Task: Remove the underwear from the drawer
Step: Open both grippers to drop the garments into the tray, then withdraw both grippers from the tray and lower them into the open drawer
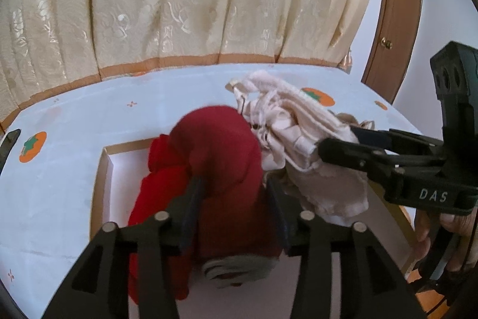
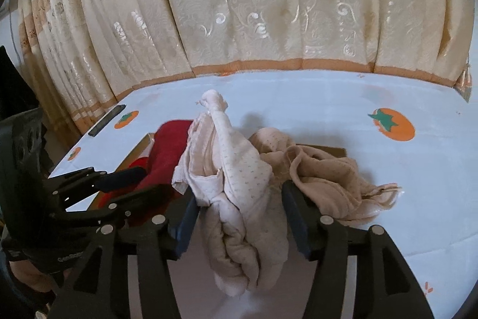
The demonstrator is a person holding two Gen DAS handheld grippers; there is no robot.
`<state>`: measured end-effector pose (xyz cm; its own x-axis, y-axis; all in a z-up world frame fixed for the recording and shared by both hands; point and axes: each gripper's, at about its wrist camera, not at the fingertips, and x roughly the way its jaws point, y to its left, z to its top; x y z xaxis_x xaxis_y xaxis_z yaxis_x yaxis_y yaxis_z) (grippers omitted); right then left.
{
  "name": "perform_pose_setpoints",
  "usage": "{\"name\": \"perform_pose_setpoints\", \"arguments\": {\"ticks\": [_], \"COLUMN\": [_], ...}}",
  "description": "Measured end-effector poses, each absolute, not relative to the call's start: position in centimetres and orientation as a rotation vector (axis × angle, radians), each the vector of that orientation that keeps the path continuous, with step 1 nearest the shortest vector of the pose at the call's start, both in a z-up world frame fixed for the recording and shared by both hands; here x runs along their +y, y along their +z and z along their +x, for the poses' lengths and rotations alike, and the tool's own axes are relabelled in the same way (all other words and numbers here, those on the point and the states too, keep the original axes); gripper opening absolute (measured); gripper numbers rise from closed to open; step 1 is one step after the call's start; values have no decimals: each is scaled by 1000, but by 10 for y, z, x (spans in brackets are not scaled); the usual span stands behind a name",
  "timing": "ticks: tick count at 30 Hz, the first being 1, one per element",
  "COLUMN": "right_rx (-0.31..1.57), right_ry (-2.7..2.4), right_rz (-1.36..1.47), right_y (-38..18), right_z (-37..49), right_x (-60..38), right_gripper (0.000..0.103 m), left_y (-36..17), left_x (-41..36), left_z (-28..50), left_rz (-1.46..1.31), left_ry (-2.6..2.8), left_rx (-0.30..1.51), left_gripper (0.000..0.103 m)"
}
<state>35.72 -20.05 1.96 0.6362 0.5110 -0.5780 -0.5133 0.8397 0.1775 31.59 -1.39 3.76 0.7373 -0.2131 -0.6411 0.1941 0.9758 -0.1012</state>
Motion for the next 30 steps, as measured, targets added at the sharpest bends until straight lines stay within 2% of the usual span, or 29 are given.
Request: {"name": "perform_pose_setpoints", "arguments": {"ticks": [16,24,30], "right_rx": [600,614,685], "right_ry": [668,739,858], "right_rz": [-104,-147,-267], "right_y": [43,21,-17], "right_z": [254,189,149], "right_x": [-232,-251,-237], "right_gripper": [60,61,61], "left_y": [44,42,26], "left_x": [-13,-4,9], "left_z": [219,164,122], "left_rz": [67,135,209], "left_ry": [-326,-361,-348], "left_rx": [652,648,686], "left_gripper": [52,53,58]}}
